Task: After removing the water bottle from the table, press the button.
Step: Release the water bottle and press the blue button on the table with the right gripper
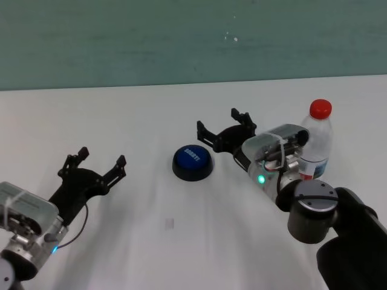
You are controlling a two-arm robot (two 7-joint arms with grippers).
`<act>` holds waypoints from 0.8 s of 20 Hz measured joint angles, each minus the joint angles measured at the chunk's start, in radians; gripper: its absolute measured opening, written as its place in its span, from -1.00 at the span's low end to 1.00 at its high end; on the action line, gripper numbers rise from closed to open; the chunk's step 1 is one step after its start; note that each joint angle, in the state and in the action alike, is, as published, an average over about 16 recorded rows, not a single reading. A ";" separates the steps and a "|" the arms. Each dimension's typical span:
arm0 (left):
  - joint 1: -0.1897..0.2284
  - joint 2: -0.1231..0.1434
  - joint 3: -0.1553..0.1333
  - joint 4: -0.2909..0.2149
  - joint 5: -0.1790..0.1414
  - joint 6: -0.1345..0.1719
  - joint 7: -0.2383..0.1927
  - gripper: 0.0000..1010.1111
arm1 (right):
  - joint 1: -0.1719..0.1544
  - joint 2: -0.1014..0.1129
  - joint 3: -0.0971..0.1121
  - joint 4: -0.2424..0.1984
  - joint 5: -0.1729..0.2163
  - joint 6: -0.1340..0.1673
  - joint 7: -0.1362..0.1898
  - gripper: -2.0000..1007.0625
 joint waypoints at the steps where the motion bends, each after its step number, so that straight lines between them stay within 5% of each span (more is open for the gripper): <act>1: 0.000 0.000 0.000 0.000 0.000 0.000 0.000 0.99 | 0.007 -0.002 -0.003 0.010 -0.001 0.001 0.001 0.99; 16: 0.000 0.000 0.000 0.000 0.000 0.000 0.000 0.99 | 0.044 -0.013 -0.033 0.084 -0.005 0.064 0.006 0.99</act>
